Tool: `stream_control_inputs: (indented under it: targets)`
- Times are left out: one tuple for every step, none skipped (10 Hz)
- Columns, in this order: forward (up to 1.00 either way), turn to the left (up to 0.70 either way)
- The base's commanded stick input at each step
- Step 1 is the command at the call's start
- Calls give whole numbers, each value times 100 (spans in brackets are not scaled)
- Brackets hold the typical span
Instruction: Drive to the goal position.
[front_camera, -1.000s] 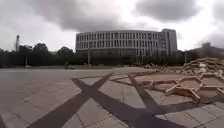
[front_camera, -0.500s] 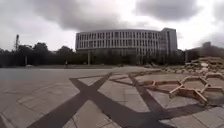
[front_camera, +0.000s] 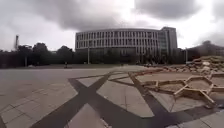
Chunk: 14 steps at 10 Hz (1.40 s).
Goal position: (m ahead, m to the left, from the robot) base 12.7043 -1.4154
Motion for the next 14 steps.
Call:
stream_control_inputs:
  targets:
    - [30,0]
    - [30,0]
    - [30,0]
    - [30,0]
    - [30,0]
    - [30,-1]
    - [30,0]
    - [30,-1]
    - [30,-2]
    - [30,-3]
    - [30,-3]
    - [30,-3]
    - [30,-3]
    - [30,-1]
